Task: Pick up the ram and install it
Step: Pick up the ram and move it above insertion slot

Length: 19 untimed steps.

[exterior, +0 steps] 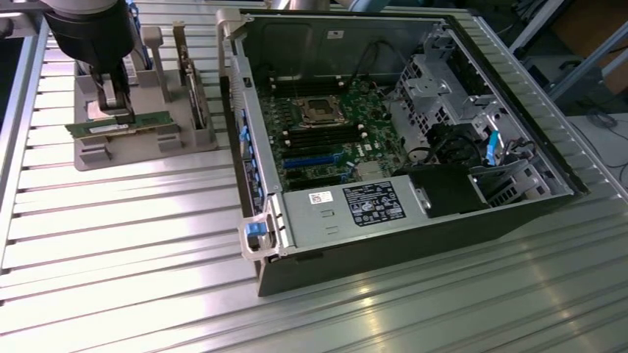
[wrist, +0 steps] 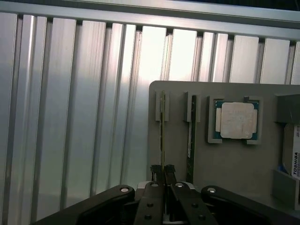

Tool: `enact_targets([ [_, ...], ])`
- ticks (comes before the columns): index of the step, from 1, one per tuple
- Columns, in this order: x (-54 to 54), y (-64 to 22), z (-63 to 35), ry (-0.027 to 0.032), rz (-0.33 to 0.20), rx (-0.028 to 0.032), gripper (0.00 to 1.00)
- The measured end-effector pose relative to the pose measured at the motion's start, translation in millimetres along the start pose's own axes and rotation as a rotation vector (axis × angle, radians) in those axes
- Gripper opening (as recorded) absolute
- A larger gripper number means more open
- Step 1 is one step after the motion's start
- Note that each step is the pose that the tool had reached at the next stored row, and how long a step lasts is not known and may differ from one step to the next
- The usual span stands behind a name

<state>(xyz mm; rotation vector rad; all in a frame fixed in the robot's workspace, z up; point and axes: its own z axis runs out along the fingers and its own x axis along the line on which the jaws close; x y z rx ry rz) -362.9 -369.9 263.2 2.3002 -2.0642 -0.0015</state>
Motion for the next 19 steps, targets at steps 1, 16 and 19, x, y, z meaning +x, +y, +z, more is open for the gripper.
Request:
enact_targets([
  [1, 0.0, 0.0, -0.3, 0.0000, 0.000, 0.0000, 0.12],
  [16, 0.2, 0.3, -7.1, 0.0000, 0.000, 0.0001, 0.12],
  [19, 0.3, 0.3, -9.0, -0.0001, 0.000, 0.0001, 0.12],
])
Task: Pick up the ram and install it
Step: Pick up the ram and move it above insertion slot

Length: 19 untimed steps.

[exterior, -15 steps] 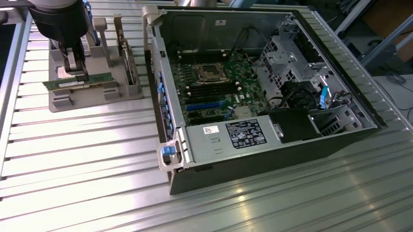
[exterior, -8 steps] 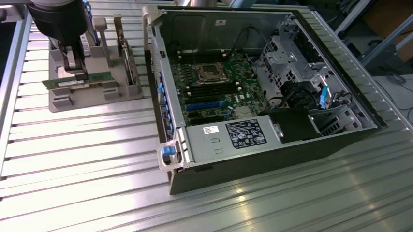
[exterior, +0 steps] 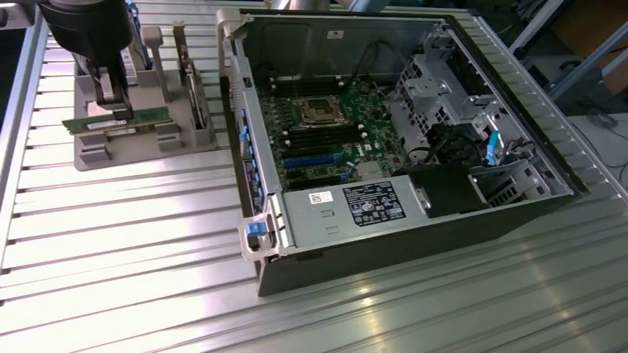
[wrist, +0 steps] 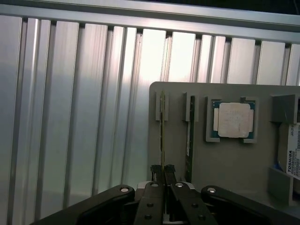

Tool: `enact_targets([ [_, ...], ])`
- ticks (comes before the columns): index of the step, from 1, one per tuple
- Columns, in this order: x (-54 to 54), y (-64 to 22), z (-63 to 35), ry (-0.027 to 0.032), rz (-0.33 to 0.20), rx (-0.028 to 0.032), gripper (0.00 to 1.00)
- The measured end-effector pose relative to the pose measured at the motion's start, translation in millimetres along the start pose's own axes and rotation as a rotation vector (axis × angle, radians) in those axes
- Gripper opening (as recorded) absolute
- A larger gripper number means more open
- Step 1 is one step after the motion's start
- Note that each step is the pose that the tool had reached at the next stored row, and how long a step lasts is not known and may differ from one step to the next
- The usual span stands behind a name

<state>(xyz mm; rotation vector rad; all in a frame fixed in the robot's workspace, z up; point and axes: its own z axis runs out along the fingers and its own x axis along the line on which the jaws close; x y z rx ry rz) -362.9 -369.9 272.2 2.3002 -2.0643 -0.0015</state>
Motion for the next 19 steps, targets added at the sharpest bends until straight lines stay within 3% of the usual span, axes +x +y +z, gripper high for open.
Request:
enact_targets([
  [19, 0.4, 0.5, -13.2, 0.0001, 0.000, -0.0001, 0.12],
])
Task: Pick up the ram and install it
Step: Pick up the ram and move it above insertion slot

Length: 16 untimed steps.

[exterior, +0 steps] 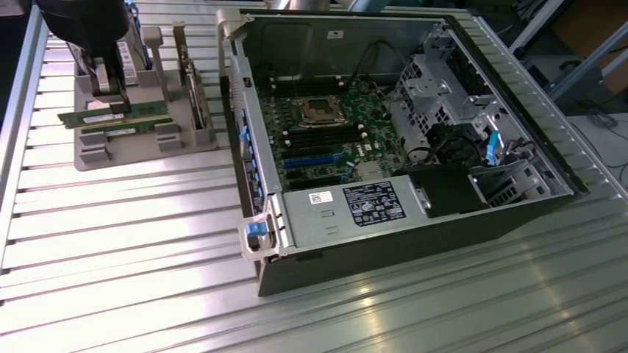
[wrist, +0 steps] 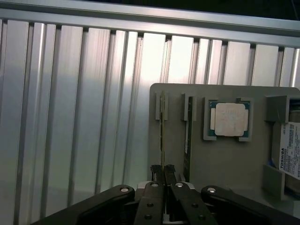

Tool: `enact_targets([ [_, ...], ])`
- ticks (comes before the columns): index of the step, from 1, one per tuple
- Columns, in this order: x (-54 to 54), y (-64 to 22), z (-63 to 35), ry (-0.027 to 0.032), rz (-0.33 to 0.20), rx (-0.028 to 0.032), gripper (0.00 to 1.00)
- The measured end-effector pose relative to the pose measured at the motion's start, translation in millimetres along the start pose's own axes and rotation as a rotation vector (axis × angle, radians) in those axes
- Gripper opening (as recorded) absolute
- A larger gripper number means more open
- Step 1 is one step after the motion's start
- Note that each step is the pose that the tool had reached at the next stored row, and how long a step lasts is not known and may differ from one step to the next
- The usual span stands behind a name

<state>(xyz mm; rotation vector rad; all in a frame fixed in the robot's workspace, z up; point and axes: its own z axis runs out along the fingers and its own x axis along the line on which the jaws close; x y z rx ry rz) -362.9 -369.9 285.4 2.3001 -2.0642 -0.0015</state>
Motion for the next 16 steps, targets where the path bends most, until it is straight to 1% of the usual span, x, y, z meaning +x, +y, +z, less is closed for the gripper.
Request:
enact_targets([
  [7, 0.1, 0.1, -3.5, -0.0001, 0.000, 0.0001, 0.12],
  [16, 0.4, 0.4, -10.6, 0.0000, 0.000, -0.0001, 0.12],
])
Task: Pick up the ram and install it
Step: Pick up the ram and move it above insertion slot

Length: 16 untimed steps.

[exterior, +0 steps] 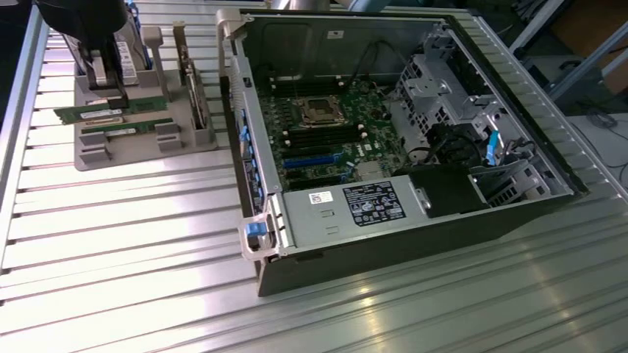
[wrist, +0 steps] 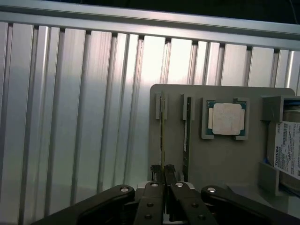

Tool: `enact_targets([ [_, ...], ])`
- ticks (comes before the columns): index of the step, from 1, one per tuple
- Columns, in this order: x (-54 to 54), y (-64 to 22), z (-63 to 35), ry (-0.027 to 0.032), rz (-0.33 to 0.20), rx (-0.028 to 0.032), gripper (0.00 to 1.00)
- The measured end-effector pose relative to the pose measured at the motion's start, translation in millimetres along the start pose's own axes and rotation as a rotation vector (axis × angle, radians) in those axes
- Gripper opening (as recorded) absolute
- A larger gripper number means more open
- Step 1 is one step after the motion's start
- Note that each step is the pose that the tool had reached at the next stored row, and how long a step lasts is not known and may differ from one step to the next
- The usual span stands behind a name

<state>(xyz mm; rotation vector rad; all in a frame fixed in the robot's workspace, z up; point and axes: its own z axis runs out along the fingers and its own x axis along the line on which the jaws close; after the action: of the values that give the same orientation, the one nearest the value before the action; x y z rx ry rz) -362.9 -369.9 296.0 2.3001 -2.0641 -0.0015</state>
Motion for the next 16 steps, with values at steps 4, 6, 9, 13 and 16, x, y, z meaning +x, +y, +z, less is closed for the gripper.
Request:
enact_targets([
  [4, 0.1, 0.1, -1.7, -0.0001, 0.000, 0.0001, 0.12],
  [6, 0.1, 0.1, -2.5, -0.0001, 0.000, 0.0002, 0.12],
  [9, 0.1, 0.2, -4.0, -0.0001, 0.000, 0.0001, 0.12],
  [13, 0.2, 0.3, -6.6, -0.0001, 0.000, 0.0001, 0.12],
  [16, 0.3, 0.3, -8.5, 0.0000, 0.000, 0.0001, 0.12],
])
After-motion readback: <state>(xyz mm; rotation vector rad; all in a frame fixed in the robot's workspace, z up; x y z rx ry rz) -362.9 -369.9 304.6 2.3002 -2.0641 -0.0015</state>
